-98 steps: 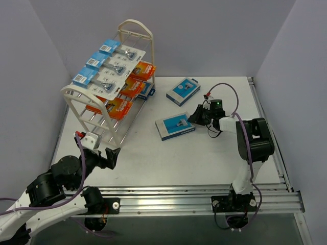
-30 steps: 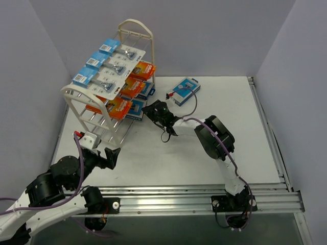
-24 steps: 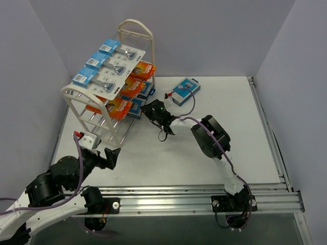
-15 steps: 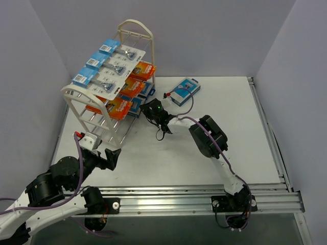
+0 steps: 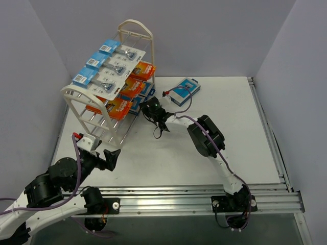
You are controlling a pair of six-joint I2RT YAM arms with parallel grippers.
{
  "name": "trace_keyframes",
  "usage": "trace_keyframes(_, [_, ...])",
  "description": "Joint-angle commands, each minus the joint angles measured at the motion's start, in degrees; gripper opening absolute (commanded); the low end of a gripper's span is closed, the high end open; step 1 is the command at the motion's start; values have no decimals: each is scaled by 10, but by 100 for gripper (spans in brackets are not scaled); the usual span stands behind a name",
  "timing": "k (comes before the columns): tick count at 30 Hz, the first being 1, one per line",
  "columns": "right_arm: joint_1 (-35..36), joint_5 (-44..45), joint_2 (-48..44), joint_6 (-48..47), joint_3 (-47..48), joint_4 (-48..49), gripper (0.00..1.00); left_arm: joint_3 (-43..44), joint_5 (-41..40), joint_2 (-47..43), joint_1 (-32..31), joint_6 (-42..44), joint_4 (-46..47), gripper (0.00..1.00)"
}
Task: Place and organize the shaving razors onto the shelf
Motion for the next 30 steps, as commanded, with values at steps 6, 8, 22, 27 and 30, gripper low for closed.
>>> trace_keyframes(6, [4,41,-3,10,39,-6,0,7,0,-10,-8,-5,21,94])
trace_keyframes(8, [4,43,-3,10,40,-8,0,7,0,-12,-9,-5,21,94])
trace_keyframes(22, [4,49,-2,16,37,-11,22,6,0,-15,-12,-5,22,94])
trace_keyframes(27, [5,49,-7,17,33,-12,43,6,0,-14,-13,-5,22,94])
trace_keyframes(30, [5,50,-12,18,26,-11,47,7,-2,-15,-13,-5,20,94])
